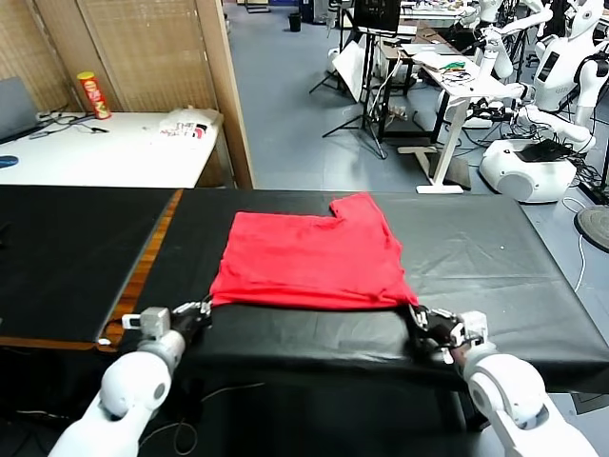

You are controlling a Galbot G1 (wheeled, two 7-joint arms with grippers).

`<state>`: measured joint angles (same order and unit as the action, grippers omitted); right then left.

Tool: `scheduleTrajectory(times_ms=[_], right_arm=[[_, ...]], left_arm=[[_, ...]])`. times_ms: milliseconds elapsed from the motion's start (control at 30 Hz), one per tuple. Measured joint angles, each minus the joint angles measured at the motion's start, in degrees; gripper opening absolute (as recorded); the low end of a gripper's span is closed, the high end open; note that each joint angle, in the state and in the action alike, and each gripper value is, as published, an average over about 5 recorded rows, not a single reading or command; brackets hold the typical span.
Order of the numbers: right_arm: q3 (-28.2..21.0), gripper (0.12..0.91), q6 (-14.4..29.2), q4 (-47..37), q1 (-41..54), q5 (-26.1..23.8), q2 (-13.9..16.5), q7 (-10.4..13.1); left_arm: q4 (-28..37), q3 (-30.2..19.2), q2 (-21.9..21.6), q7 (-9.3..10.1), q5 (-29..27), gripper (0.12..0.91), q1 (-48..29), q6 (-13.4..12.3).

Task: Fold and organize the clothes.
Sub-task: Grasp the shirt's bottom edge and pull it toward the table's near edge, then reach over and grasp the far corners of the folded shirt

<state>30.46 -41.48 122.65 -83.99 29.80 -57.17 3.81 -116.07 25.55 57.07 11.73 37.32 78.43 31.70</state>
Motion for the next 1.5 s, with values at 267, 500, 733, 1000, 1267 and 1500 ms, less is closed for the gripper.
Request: scheduleTrajectory(times_ms=[267,500,733,1000,1267,1500], right_arm=[[2.74,0.597,-0.72,5.77,-5.94,0.21,-0.78,1.50],[6.09,0.794,-0.72,11.00,-6.77,4.49,-0.65,1.77],[3.68,0.798,1.57,3.88,6.50,5.98,0.26,1.44],[-6.76,0.798,7.14,-16.19,30.79,4.24,-1.67,1.71],[-16.15,0.798,7.26,-36.93,48.21,2.91,-6.42,2.07],[-19.46,0.798,7.33,-50.31,56.46,0.24,-9.90,-0.14]], left_arm=[[-4.92,1.78,-1.19,1.83,2.13,0.268,4.43,2.23],[-8.93,3.45,-1.97,6.43,5.89,0.651,5.57,7.61],[-10.95,4.82,-2.39,6.78,8.62,0.796,1.58,9.13],[-0.95,0.61,-1.88,6.82,13.38,0.798,-14.74,8.54],[16.20,-6.53,1.06,5.95,14.16,0.798,-33.46,9.07],[28.92,-11.58,4.42,4.76,12.12,0.798,-43.16,10.33]])
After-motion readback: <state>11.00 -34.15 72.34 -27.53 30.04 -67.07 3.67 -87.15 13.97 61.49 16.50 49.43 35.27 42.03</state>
